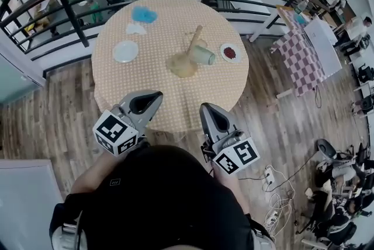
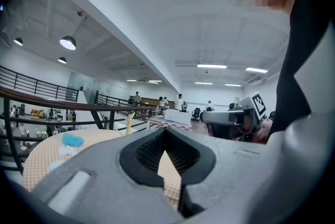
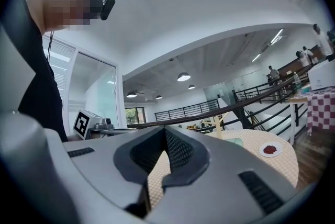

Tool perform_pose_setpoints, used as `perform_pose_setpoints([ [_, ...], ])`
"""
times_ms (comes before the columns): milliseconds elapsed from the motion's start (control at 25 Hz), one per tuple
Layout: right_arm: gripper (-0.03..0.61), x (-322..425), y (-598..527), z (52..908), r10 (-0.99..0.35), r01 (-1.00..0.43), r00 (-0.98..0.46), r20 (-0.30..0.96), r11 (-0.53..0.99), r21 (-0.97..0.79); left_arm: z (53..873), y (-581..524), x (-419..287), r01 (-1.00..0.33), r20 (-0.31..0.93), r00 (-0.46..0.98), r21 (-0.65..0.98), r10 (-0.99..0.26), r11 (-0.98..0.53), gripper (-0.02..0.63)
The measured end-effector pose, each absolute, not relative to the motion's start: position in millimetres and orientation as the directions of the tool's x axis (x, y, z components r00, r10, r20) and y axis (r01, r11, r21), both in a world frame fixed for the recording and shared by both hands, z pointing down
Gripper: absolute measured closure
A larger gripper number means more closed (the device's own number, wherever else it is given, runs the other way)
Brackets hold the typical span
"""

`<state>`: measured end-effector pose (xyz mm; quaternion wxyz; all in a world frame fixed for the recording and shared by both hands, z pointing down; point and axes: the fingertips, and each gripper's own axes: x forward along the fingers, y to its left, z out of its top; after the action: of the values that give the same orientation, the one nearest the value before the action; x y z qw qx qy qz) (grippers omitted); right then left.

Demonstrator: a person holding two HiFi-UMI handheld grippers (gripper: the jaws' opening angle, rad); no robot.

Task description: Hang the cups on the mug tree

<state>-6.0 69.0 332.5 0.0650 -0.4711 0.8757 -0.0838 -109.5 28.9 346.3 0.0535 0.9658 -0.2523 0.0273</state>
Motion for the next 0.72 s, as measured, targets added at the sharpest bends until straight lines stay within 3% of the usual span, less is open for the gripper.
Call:
perform_pose_setpoints([
  [720,0.566,-3,54,344,-0.821,-0.805,-0.57,-0.008,0.561,-0.191,347,18,-100,-0.5,0.087,0.865,0.085,-0.494,-0.862,0.607],
])
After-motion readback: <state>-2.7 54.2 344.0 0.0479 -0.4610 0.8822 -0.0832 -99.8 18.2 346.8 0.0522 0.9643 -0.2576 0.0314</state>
